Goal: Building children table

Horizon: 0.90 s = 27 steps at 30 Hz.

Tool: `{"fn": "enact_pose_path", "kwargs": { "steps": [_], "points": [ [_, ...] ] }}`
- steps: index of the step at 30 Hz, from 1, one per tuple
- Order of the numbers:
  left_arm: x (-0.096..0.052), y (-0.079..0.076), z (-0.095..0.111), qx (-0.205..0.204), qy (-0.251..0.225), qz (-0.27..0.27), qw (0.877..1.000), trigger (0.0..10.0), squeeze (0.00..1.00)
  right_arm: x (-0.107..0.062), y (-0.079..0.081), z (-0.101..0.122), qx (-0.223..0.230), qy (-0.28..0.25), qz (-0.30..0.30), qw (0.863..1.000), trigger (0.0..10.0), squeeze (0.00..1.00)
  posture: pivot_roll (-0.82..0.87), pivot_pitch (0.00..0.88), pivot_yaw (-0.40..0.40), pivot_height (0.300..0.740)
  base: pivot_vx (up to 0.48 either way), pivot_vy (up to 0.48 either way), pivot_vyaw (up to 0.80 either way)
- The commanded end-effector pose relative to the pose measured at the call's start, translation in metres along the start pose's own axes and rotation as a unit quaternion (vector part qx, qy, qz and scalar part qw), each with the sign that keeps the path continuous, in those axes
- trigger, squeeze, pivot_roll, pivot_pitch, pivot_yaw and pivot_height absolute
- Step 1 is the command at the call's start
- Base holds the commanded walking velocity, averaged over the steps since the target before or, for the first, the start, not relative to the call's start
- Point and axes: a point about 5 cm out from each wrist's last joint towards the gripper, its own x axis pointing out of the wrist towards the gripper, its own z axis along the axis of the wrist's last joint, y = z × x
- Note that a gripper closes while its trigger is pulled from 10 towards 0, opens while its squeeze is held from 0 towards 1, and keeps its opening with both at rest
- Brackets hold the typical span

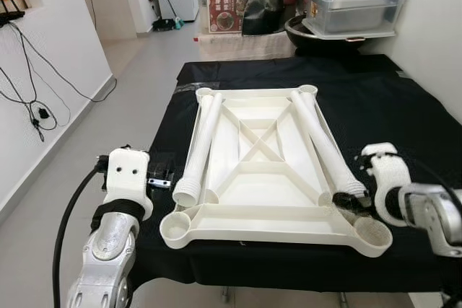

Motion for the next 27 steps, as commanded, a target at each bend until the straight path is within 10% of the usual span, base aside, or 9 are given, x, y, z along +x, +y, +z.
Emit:
{"fn": "enact_pose_path", "kwargs": {
  "steps": [1,8,9,12,13,15,16,27],
  "points": [
    [0.0,0.003,-0.004,0.013,0.008,0.003,1.0,10.0,0.0,0.002,0.006,-0.004,-0.002,0.012,0.012,1.0,10.0,0.0,-0.05,0.0,0.023,0.74,0.0,0.0,0.0],
    [0.001,0.002,-0.004,0.014,0.007,0.003,1.0,10.0,0.0,0.008,0.013,-0.007,0.007,0.012,0.027,1.0,10.0,0.0,-0.05,0.0,0.024,0.74,0.0,0.0,0.0],
    [0.002,0.002,-0.003,0.015,0.006,0.004,1.0,10.0,0.0,0.013,0.018,-0.007,0.016,0.007,0.035,0.999,2.9,0.0,-0.04,0.0,0.021,0.74,0.0,0.0,0.0],
    [0.003,0.003,-0.002,0.016,0.004,0.008,1.0,10.0,0.0,0.023,0.023,-0.005,0.052,-0.01,0.032,0.998,3.0,0.0,-0.04,0.0,0.014,0.74,0.0,0.0,0.0],
    [0.002,0.003,-0.002,0.016,0.004,0.01,1.0,10.0,0.0,0.026,0.023,-0.004,0.066,-0.019,0.026,0.997,8.2,0.0,-0.04,0.0,0.012,0.74,0.0,0.0,0.0],
    [0.002,0.003,-0.002,0.016,0.004,0.01,1.0,10.0,0.0,0.026,0.023,-0.004,0.066,-0.019,0.026,0.997,8.2,0.0,-0.04,0.0,0.012,0.74,0.0,0.0,0.0],
    [0.002,0.003,-0.003,0.016,0.006,0.011,1.0,10.0,0.0,0.027,0.023,-0.004,0.074,-0.024,0.02,0.997,10.0,0.0,-0.04,0.0,0.012,0.74,0.0,0.0,0.0],
    [0.002,0.0,-0.004,0.014,0.008,0.006,1.0,10.0,0.0,0.032,0.027,-0.005,0.089,-0.042,0.011,0.995,9.4,0.0,-0.03,0.0,0.017,0.74,0.0,0.0,0.0]
  ]
}}
